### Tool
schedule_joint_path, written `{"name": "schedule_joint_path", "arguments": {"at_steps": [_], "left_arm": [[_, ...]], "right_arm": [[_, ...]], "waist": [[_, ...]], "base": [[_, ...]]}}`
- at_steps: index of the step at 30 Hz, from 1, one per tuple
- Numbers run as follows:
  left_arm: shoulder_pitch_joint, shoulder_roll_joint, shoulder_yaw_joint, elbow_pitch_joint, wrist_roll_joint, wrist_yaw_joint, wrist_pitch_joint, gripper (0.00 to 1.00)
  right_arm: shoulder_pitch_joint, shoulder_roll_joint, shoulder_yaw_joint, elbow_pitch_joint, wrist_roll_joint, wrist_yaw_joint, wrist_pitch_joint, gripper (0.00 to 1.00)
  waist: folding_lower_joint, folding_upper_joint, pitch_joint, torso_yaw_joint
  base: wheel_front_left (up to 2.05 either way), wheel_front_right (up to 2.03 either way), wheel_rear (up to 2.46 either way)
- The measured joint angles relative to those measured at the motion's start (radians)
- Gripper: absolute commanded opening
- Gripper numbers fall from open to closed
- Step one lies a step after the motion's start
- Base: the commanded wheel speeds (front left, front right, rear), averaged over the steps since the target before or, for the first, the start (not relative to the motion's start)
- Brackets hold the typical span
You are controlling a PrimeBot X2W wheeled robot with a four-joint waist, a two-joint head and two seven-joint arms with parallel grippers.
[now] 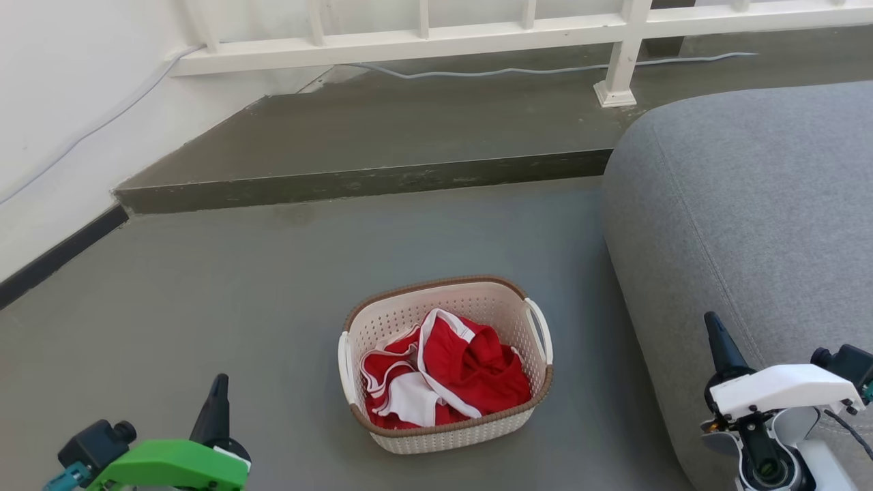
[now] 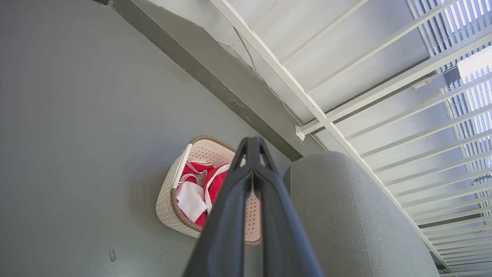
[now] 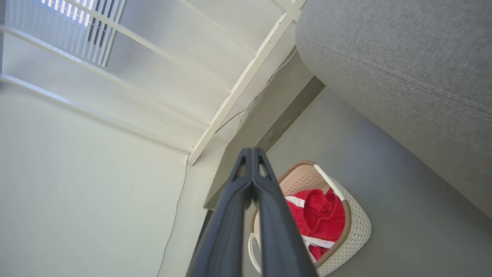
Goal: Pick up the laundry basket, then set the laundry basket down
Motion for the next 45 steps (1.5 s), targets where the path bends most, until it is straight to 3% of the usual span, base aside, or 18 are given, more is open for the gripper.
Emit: {"name": "schedule_joint_path", "arguments": {"at_steps": [45], "left_arm": [[-0.095,0.001,0.132,0.077,-0.589,-0.107,0.123,0.00]], "right_arm": [[-0.056,0.050,-0.194,0.002,0.549,0.101,0.148,0.00]], "waist": [[0.0000,0.0000,0.013,0.027]], "base": [[0.00,0.00,0.00]]}}
